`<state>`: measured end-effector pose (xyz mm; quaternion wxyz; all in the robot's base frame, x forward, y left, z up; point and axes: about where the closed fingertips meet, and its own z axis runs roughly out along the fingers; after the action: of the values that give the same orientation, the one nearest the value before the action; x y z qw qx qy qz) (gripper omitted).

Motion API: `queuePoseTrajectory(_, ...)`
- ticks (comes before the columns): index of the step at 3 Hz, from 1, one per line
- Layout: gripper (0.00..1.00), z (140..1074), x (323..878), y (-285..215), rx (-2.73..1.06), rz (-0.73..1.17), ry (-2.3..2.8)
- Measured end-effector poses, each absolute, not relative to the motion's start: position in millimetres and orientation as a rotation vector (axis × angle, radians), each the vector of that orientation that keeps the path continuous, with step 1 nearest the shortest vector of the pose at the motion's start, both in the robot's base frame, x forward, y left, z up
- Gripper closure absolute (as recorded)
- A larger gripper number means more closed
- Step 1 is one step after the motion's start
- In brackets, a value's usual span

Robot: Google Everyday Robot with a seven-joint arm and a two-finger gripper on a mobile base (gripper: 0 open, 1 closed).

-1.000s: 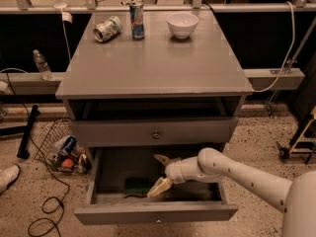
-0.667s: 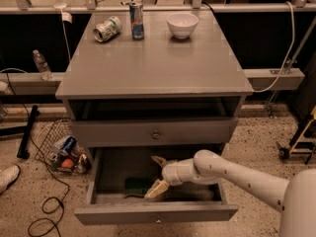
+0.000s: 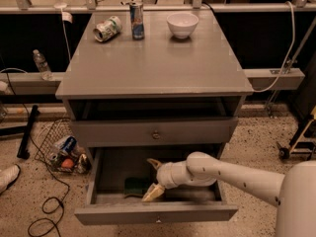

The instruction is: Pick sponge from middle drawer and place on counter

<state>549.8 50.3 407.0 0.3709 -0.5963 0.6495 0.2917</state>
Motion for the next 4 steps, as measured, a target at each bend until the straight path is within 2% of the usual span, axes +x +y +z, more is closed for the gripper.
queuePoseTrajectory(4,0.00,385,545,52,-1.625,0.704,1.720)
